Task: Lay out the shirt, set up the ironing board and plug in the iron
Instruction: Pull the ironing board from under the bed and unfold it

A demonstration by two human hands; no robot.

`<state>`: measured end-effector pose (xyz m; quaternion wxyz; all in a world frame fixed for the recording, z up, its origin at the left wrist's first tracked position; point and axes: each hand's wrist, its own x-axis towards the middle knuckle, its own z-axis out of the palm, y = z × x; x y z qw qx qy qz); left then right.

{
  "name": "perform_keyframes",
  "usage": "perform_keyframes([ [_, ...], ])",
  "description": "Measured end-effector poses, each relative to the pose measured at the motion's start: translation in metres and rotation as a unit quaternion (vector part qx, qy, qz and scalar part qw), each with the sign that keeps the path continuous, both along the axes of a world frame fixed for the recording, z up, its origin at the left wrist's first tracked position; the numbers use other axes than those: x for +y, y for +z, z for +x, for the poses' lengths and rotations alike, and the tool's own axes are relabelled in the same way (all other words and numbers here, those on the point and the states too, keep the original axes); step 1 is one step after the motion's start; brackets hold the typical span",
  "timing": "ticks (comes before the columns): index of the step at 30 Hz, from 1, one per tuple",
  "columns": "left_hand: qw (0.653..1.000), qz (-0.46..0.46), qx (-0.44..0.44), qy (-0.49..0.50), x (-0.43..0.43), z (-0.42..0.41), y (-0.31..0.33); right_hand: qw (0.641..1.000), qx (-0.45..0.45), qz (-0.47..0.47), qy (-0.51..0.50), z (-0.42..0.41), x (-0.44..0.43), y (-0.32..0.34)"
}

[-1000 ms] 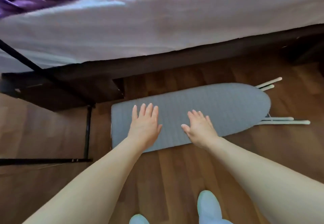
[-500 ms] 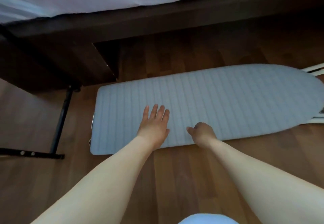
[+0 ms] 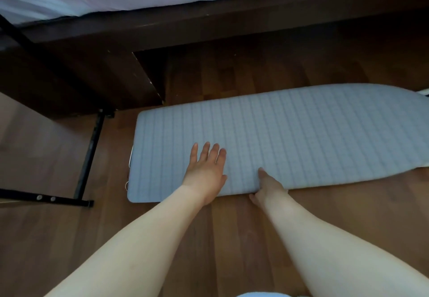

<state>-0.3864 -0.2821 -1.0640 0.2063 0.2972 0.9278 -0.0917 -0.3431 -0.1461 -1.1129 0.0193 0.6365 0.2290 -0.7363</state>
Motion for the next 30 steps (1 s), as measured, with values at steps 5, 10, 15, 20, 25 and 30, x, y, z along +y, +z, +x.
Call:
perform_keyframes([
  [5,1.0,-0.02,-0.005,-0.007,-0.014,0.001,-0.003,0.997,0.036,-0.023,-0.062,0.006,-0.004,0.02],
  [10,1.0,-0.016,-0.003,-0.015,-0.023,0.002,-0.002,0.996,0.067,0.014,-0.061,0.003,-0.002,0.029],
  [15,0.999,0.011,0.027,-0.02,-0.026,0.005,0.0,0.996,0.08,0.043,-0.025,-0.007,0.004,0.043],
  [20,0.998,0.024,0.036,0.04,-0.042,-0.004,0.006,0.994,0.084,0.065,-0.003,-0.005,0.012,0.059],
  [25,0.999,0.013,-0.015,0.033,-0.039,0.002,0.021,0.993,0.081,0.088,-0.003,0.004,0.018,0.078],
  [30,0.999,0.021,0.041,-0.009,-0.038,0.008,0.037,0.988,0.075,0.13,-0.018,0.005,0.017,0.106],
])
